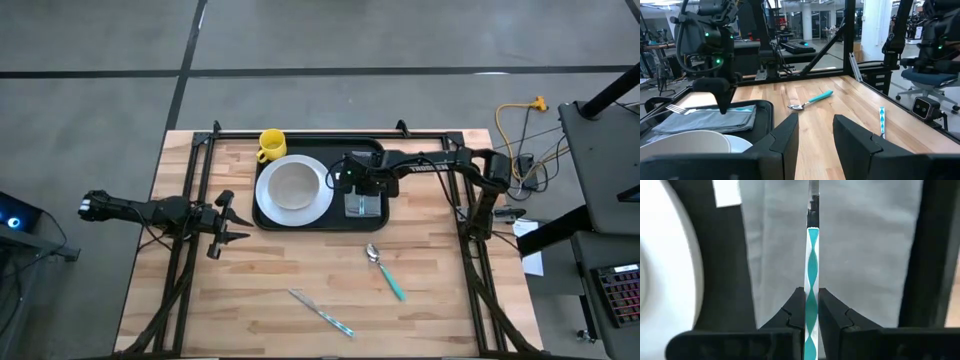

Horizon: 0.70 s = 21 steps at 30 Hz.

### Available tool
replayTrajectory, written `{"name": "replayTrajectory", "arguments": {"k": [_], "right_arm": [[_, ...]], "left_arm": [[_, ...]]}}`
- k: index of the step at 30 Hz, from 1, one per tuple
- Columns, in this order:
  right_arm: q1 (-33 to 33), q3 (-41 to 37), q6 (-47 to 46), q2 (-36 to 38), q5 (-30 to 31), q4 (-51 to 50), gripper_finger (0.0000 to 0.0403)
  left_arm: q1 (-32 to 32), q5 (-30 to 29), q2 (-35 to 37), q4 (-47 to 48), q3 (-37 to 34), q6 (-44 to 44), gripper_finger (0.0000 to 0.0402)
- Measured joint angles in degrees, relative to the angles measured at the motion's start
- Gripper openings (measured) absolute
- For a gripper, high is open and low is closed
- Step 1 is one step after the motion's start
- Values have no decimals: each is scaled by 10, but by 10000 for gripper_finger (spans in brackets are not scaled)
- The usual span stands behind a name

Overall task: Set up tray
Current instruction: Put the white fork on top of the napkin

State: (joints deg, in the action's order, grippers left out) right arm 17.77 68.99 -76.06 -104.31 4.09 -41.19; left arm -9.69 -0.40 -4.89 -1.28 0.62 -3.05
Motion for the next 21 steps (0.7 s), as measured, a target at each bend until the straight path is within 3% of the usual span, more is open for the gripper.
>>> {"name": "replayTrajectory", "arguments": {"k": [21], "right_arm": [[24,-73,13,0,1,96,20]], "left_arm": [[0,0,0,0,0,0,102]]}}
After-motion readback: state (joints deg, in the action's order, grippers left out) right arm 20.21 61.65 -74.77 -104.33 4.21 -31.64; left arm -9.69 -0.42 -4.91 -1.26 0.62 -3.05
